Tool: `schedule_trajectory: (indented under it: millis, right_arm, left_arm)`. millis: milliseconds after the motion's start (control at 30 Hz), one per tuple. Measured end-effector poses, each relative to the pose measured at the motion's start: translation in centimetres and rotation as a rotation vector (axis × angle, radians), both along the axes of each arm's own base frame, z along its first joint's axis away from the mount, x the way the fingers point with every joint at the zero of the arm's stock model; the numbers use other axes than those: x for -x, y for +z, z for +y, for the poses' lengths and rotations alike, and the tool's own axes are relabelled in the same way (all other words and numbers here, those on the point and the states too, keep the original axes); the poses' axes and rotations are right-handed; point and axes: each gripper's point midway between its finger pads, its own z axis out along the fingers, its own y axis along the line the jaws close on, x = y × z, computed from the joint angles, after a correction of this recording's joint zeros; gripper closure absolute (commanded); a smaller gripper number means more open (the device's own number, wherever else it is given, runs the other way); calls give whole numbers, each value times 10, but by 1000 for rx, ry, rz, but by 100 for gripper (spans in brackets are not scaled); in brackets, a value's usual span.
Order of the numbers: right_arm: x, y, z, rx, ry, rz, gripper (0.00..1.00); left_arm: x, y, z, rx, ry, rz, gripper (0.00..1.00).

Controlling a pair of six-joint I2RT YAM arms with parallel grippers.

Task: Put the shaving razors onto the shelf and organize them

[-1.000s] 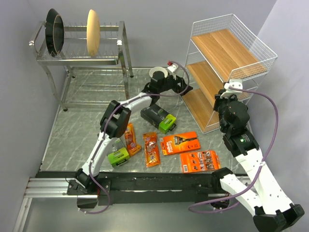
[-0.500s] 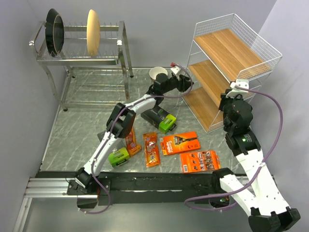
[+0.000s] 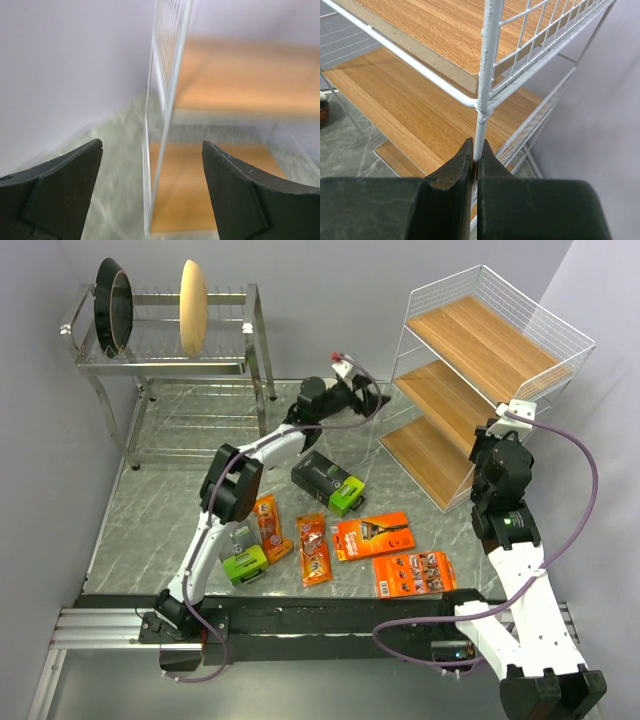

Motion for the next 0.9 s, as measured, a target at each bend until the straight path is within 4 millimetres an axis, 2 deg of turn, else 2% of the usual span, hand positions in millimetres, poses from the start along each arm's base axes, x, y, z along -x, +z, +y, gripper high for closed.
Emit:
schedule_trajectory:
  millis: [100, 167, 200, 300, 367, 467, 500, 533, 567, 667, 700, 800, 833, 900]
  right_arm:
    - [-1, 0, -1, 1, -5, 0, 100]
    - [-2, 0, -2, 3, -6, 0, 100]
    - [-2, 0, -2, 4, -7, 0, 100]
    - [-2, -1, -3, 3, -14, 1, 100]
    - [-3, -1, -4, 3, -15, 1, 100]
    - [-4, 0, -4, 3, -16, 2, 100]
    - [-4, -1, -4, 3, -19, 3, 100]
    - [-5, 0, -4, 3, -20, 3, 100]
    - [-5, 0, -5, 4, -23, 3, 100]
    - [-5, -1, -8, 5, -39, 8, 98]
    - [-6, -1, -8, 5, -40, 7, 94]
    - [-7, 0, -8, 18, -35, 18, 70]
    - [-6, 0, -9, 44, -34, 36, 54]
    - [-1, 0, -11, 88, -28, 66, 39]
  left_arm:
    - [-7, 33, -12, 63, -20, -85, 12]
    - [-7, 39, -19, 83, -36, -113, 15]
    - [-6, 38, -22, 82, -49, -120, 19]
    - [0, 26, -33, 67, -89, -135, 22]
    - [4, 13, -39, 46, -108, -122, 23]
    - [10, -1, -46, 20, -130, -114, 31]
    - [11, -4, -47, 14, -135, -112, 41]
    - [12, -5, -49, 12, -138, -113, 48]
    - [11, -7, -49, 5, -129, -122, 64]
    - [3, -8, -44, -4, -100, -142, 91]
    - [0, -9, -40, -5, -96, -140, 99]
    - [-5, -11, -35, -2, -87, -136, 99]
    - [-4, -11, -35, 4, -87, -136, 99]
    - [-2, -10, -33, 12, -80, -134, 99]
